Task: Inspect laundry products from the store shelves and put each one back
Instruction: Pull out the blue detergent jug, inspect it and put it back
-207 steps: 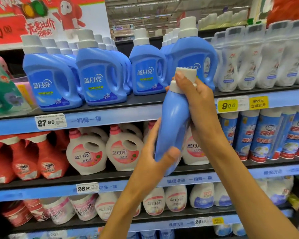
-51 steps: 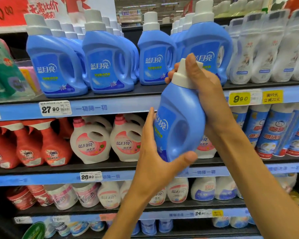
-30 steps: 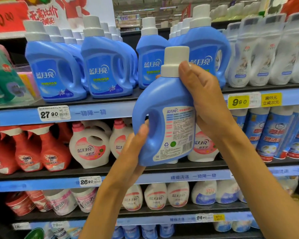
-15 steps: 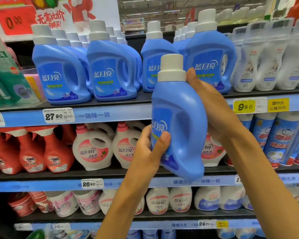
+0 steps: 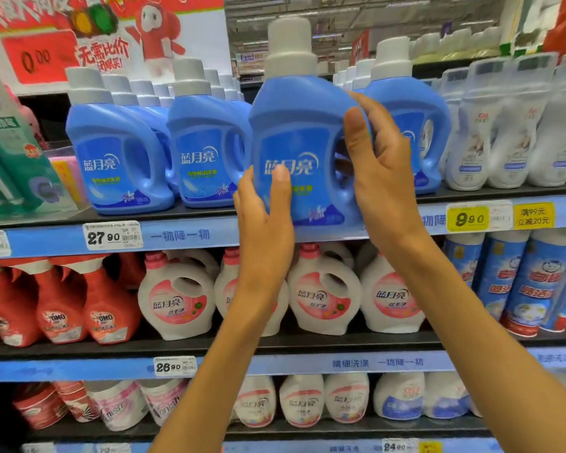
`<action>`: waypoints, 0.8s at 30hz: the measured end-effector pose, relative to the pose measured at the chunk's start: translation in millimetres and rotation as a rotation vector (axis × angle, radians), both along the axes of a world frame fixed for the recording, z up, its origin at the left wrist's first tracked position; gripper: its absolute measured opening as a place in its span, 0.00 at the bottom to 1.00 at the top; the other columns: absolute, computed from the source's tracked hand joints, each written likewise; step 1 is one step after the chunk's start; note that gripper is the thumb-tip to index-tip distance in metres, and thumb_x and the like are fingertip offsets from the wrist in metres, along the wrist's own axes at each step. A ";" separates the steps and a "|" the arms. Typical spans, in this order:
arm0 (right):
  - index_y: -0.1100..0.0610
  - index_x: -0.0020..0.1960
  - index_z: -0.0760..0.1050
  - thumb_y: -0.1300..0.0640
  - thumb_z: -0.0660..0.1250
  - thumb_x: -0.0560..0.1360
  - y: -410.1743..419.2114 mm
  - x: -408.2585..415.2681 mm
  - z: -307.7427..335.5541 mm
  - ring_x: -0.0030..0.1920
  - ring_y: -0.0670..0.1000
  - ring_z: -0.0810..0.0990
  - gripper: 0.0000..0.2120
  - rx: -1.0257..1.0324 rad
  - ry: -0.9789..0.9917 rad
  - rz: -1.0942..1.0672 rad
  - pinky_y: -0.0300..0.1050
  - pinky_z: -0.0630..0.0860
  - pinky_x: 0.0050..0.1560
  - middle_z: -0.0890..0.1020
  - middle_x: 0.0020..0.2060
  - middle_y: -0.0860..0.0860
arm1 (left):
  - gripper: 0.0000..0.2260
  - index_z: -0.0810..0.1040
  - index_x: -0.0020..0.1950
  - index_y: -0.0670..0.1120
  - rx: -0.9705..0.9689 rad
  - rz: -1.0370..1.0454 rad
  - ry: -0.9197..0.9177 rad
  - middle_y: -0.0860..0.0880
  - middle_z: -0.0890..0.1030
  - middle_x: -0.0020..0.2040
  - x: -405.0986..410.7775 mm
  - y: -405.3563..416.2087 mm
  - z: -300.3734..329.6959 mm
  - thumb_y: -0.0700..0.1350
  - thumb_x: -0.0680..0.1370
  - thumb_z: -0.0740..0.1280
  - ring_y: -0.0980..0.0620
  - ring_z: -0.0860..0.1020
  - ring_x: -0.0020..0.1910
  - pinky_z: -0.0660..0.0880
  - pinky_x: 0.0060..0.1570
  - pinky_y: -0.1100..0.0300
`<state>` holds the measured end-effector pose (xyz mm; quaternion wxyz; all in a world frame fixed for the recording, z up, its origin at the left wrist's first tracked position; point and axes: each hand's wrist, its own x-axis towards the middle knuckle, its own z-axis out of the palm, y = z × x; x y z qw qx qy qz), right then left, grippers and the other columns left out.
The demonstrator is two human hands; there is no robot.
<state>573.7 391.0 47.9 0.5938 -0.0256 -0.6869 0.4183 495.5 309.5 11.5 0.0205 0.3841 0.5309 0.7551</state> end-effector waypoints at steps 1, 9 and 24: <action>0.62 0.66 0.70 0.57 0.55 0.83 5.7 -4.1 3.9 0.57 0.50 0.79 0.15 0.007 0.016 -0.003 0.44 0.77 0.54 0.79 0.57 0.56 | 0.23 0.71 0.66 0.46 -0.006 -0.008 0.033 0.46 0.76 0.64 -5.3 1.7 4.0 0.57 0.76 0.59 0.49 0.73 0.65 0.69 0.67 0.48; 0.57 0.66 0.69 0.59 0.55 0.83 36.6 -23.0 -1.9 0.55 0.32 0.75 0.13 0.097 -0.040 -0.072 0.29 0.70 0.54 0.76 0.55 0.43 | 0.17 0.77 0.61 0.37 -0.066 0.117 0.124 0.40 0.80 0.56 -29.9 15.3 4.9 0.48 0.78 0.65 0.44 0.78 0.58 0.73 0.60 0.46; 0.65 0.66 0.72 0.63 0.62 0.79 41.0 -29.3 -1.7 0.63 0.52 0.75 0.16 0.337 0.023 -0.486 0.36 0.68 0.64 0.78 0.61 0.57 | 0.25 0.69 0.69 0.40 -0.152 0.516 0.447 0.43 0.73 0.62 -28.1 26.0 2.8 0.51 0.77 0.68 0.47 0.72 0.62 0.71 0.60 0.54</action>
